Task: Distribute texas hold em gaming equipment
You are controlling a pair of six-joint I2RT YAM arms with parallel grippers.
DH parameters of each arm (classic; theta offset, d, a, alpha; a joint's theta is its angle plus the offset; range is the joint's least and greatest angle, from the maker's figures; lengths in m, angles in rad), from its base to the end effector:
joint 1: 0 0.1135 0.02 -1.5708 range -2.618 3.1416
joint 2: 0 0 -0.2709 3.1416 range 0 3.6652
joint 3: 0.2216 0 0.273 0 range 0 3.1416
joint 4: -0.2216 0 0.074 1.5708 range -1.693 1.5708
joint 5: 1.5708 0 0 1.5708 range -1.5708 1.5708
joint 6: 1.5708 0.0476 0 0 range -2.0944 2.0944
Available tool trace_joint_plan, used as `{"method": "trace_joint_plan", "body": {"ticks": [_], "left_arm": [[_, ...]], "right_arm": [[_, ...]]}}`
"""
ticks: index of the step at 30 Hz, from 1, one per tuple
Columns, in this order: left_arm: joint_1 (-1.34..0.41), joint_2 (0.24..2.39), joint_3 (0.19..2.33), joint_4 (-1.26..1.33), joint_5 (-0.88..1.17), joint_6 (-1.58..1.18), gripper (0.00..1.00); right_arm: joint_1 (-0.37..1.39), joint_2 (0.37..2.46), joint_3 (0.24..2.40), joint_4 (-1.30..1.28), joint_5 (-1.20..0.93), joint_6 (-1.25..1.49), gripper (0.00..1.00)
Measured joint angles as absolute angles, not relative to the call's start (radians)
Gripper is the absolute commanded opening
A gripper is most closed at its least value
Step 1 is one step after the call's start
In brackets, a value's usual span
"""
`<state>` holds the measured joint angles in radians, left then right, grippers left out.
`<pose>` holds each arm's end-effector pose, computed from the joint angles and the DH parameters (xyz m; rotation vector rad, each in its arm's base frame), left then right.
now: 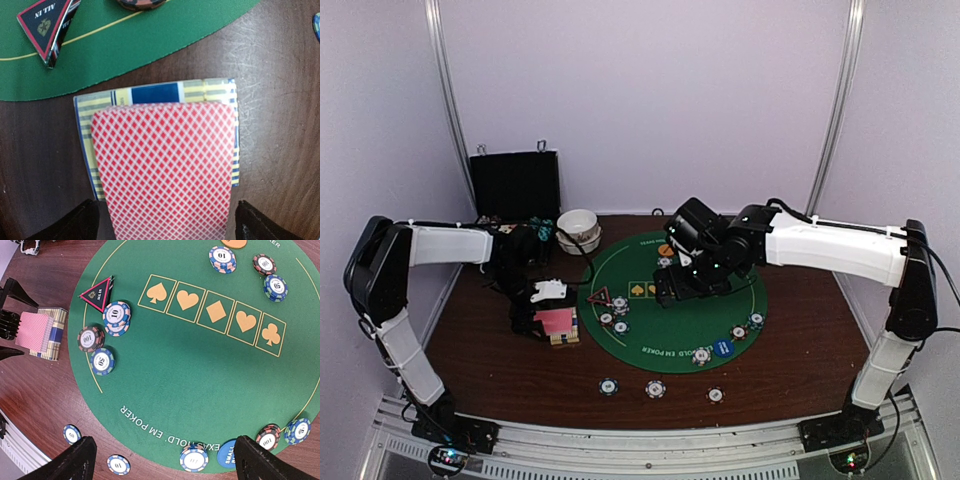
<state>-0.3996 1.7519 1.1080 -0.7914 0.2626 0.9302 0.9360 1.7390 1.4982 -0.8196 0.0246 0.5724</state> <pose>0.3029 -0.1413 0.1492 1.8257 2.2862 -0.3208 0.2368 0.3195 0.2692 -0.4825 2.6729 0.4608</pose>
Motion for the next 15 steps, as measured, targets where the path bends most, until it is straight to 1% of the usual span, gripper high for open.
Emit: {"method": "trace_joint_plan", "body": {"ticks": [15], "left_arm": [[-0.400,1.779,1.051,-0.704,0.229,0.924,0.97]], "right_arm": [[0.936,1.736,1.479,-0.818,0.025,0.574,0.99]]}}
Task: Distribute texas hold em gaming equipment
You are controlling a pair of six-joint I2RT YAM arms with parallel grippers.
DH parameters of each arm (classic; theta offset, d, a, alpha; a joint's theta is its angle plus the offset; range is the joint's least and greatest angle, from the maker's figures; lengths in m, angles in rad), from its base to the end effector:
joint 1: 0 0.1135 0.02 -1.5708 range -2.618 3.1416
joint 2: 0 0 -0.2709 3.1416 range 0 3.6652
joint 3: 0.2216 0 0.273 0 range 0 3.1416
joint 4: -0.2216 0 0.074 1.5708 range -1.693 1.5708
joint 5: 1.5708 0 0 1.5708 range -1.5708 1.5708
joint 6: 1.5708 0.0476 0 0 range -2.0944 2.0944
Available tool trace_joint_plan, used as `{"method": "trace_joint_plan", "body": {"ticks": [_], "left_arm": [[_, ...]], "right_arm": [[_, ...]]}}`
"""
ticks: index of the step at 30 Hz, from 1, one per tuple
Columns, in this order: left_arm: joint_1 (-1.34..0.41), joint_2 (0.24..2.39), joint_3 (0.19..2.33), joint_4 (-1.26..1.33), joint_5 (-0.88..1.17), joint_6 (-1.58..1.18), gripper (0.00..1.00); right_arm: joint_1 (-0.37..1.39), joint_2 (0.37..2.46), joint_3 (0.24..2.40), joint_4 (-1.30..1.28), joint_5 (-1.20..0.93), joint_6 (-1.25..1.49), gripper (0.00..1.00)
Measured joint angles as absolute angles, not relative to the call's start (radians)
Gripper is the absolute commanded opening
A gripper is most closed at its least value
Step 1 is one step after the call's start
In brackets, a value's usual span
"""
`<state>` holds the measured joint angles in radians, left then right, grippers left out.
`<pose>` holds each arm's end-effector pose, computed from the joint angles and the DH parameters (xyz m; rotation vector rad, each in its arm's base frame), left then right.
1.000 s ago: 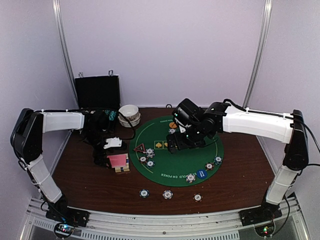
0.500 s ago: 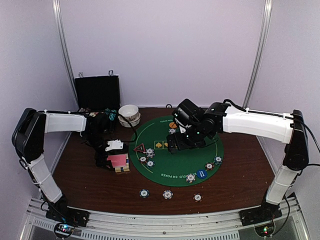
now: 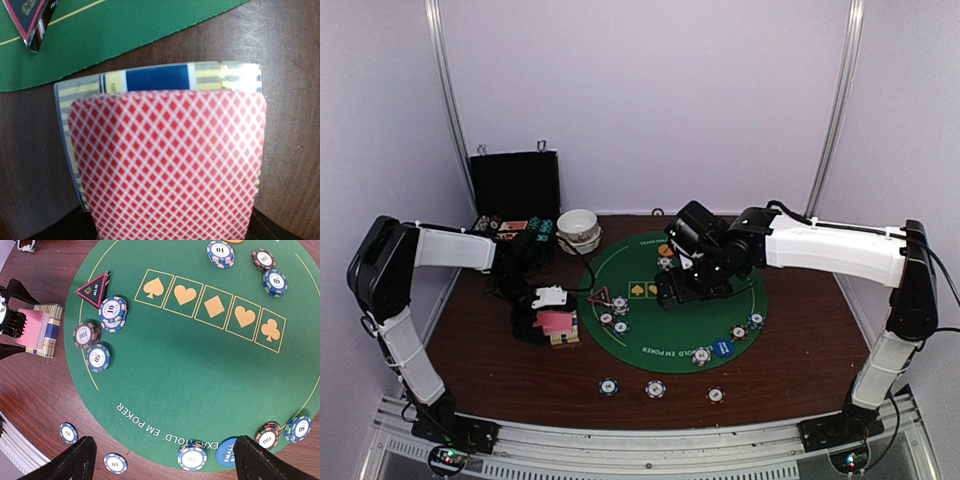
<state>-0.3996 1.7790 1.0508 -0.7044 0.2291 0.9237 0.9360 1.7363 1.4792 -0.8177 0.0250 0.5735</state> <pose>0.3010 -0.1388 0.1269 1.8230 2.3028 -0.2737 0.2354 0.3176 0.2641 -0.4833 2.6854 0.4485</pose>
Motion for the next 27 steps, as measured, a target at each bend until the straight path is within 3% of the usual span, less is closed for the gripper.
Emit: {"method": "trace_joint_plan", "body": {"ticks": [8,27], "left_arm": [[-0.400,1.779,1.049,-0.699,0.226,0.922,0.96],[-0.423,1.771,1.039,-0.690,0.201,0.914,0.68]], "right_arm": [[0.936,1.725,1.463,-0.817,0.025,0.576,0.99],[0.936,1.722,1.461,-0.811,0.022,0.576,0.92]]}}
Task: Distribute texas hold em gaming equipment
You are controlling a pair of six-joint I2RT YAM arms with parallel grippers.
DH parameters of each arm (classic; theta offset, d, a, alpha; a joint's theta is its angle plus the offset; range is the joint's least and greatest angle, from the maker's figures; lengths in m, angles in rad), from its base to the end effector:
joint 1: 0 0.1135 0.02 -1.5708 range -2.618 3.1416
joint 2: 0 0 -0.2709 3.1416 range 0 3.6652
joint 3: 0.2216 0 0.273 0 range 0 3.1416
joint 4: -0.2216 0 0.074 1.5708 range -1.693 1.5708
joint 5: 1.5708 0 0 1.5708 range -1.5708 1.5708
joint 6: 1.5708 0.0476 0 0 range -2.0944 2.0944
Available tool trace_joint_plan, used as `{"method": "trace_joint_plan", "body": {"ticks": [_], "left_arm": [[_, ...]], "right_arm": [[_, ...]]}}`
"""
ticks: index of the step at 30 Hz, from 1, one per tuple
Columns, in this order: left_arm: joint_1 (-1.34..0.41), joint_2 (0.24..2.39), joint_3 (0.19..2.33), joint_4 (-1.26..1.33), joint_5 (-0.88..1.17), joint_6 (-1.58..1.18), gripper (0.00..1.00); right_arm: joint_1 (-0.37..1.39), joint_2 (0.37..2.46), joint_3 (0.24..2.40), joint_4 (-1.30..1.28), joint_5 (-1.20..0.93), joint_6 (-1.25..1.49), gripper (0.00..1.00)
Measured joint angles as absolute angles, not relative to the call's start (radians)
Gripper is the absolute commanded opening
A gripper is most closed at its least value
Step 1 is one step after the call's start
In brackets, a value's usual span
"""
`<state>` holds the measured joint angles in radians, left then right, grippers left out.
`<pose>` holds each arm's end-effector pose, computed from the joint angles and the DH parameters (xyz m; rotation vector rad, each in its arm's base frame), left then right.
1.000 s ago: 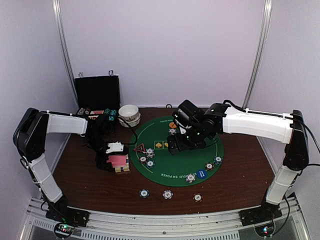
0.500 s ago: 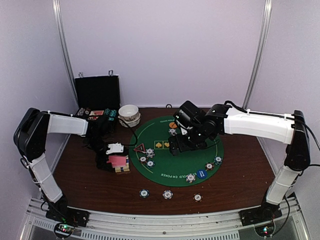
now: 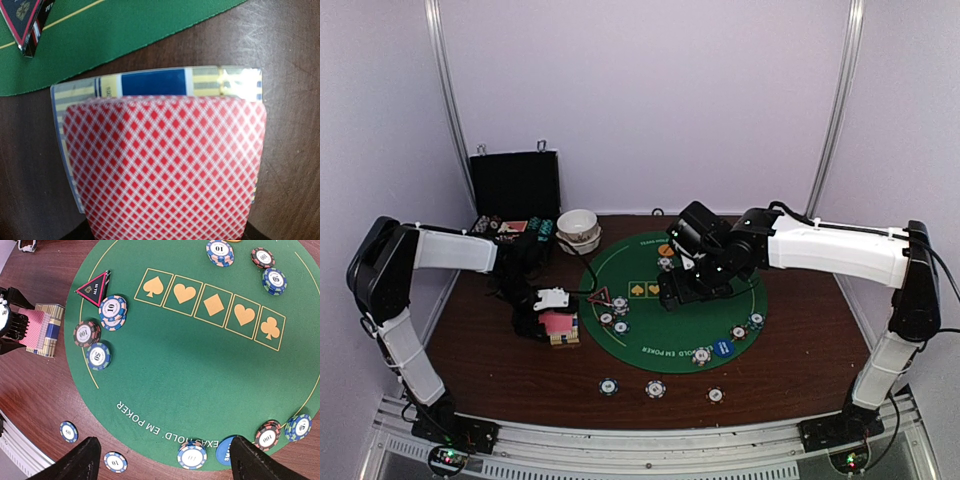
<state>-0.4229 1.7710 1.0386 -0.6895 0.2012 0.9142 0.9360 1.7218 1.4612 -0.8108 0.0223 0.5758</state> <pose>0.2970 -0.1441 0.1262 1.8395 2.2930 -0.2345 0.2332 0.3148 0.2639 -0.4809 2.6845 0.4549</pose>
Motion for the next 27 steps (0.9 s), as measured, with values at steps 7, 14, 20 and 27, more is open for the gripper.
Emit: {"method": "trace_joint_plan", "body": {"ticks": [7,14,20,27], "left_arm": [[-0.426,1.766,1.036,-0.685,0.197,0.914,0.47],[-0.427,1.766,1.036,-0.685,0.196,0.909,0.25],[-0.427,1.765,1.036,-0.685,0.181,0.894,0.00],[-0.431,1.762,1.061,-0.706,0.167,0.852,0.00]], "right_arm": [[0.936,1.722,1.461,-0.810,0.014,0.576,0.91],[0.936,1.722,1.461,-0.807,0.001,0.576,0.90],[0.936,1.722,1.459,-0.787,-0.015,0.581,0.92],[0.928,1.718,1.433,-0.759,-0.038,0.608,1.00]]}}
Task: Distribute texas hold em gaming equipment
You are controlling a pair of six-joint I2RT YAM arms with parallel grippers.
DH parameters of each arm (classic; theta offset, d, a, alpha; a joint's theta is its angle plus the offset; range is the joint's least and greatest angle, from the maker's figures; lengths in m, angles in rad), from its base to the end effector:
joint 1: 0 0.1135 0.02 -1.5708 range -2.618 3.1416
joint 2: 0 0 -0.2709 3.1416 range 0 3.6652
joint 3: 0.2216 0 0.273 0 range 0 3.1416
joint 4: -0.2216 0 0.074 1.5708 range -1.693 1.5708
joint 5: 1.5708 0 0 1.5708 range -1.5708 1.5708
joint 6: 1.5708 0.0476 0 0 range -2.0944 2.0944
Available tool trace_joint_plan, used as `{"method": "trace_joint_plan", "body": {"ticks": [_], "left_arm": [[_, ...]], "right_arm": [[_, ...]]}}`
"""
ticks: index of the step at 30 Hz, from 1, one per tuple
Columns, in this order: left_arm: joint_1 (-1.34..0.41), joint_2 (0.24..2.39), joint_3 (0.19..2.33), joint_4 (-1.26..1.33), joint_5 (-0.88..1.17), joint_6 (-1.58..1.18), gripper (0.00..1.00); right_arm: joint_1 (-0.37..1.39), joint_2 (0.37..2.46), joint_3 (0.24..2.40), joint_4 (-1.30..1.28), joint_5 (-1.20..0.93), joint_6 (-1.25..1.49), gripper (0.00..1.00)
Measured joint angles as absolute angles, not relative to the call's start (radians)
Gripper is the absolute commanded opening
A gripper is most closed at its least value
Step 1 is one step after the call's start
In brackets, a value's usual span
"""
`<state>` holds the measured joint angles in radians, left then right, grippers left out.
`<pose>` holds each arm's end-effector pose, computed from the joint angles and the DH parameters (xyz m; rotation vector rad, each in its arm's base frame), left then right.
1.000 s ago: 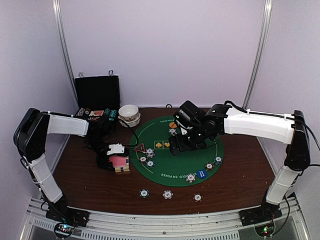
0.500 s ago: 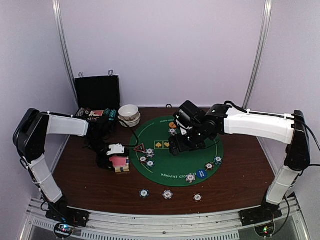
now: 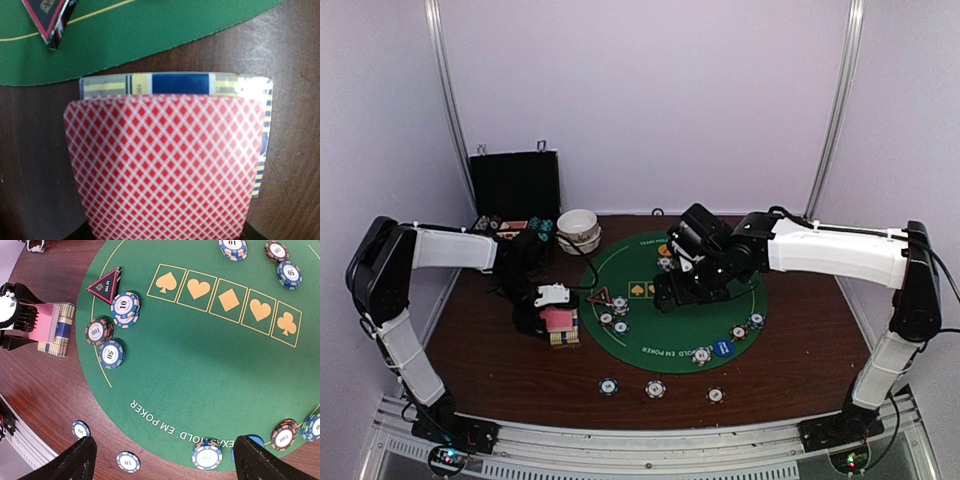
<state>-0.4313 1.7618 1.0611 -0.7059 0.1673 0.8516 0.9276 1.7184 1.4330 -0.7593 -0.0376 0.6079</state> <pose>0.2996 -0.1466 0.1343 1.7757 2.3438 -0.1907 0.2345 0.3158 0.2589 -0.4492 2.6993 0.5488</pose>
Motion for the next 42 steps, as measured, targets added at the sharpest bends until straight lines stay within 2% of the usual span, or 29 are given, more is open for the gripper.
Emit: {"method": "trace_joint_plan", "body": {"ticks": [10,19,25,42], "left_arm": [[-0.432,1.668,1.167,-0.817,0.192,0.801,0.00],[-0.489,1.581,1.274,-0.953,0.244,0.745,0.00],[-0.529,1.557,1.332,-1.018,0.275,0.707,0.00],[-0.596,1.555,1.392,-1.090,0.296,0.667,0.00]], "right_arm": [[0.886,1.671,1.375,-0.655,-0.138,0.663,0.99],[0.863,1.746,1.347,-0.275,-0.490,0.842,0.94],[0.866,1.834,1.316,-0.043,-0.651,0.976,0.89],[0.893,1.901,1.314,0.198,-0.772,1.116,0.73]]}}
